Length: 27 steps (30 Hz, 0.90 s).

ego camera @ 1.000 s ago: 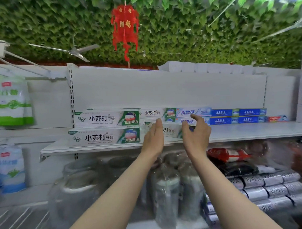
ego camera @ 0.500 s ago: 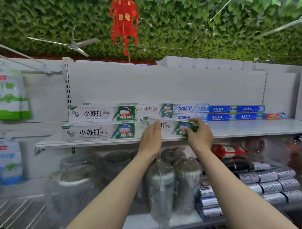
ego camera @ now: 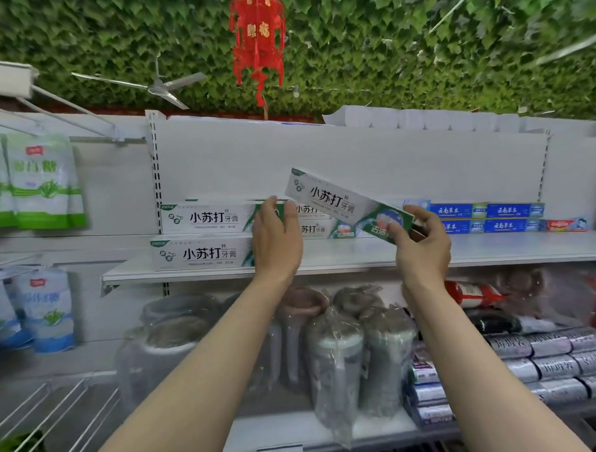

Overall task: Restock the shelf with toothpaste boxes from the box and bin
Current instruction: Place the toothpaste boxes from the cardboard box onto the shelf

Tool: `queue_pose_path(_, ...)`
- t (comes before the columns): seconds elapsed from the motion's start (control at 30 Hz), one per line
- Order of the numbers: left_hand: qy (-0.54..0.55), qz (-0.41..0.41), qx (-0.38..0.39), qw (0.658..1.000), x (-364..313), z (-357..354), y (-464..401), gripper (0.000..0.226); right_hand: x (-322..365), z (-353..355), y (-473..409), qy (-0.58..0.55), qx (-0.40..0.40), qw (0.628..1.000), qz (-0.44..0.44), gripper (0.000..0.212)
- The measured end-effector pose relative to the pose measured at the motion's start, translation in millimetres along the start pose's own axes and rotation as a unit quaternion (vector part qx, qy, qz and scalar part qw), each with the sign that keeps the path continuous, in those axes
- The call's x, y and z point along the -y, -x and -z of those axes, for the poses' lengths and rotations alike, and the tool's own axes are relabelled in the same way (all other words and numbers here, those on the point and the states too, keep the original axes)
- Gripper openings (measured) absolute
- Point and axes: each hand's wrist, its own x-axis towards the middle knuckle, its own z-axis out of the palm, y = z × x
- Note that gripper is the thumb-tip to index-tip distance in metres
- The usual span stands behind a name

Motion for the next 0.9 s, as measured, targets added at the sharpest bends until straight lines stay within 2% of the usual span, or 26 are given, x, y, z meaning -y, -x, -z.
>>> queue_pose_path(0.13, -0.035, 0.005, -0.067, 0.997, 8, 36, -18, 0.063, 12, -26, 9, -0.063, 0.079, 0.995, 0.004, 0.034)
queue_pose_path(0.33, -0.09, 0.045, -0.103, 0.99, 35, 85, -36, 0.069, 25, -83, 30, -0.087, 0.191, 0.977, 0.028, 0.036)
queue_pose_path(0.5, -0.142, 0.044, -0.155, 0.977, 58, 119, -50, 0.061, 20, -122, 36, -0.104, 0.223, 0.969, -0.013, 0.062)
queue_pose_path(0.57, -0.163, 0.056, -0.157, 0.972, 64, 129, -55, 0.059, 16, -136, 39, -0.097, 0.225, 0.969, -0.026, 0.067)
queue_pose_path(0.8, -0.199, 0.068, -0.118, 0.97, 91, 153, -68, 0.053, 0, -154, 44, -0.068, 0.248, 0.964, -0.06, 0.062)
queue_pose_path(0.9, -0.159, 0.077, -0.071, 0.982, 102, 163, -75, 0.07, -3, -155, 39, -0.074, 0.277, 0.955, -0.069, 0.065)
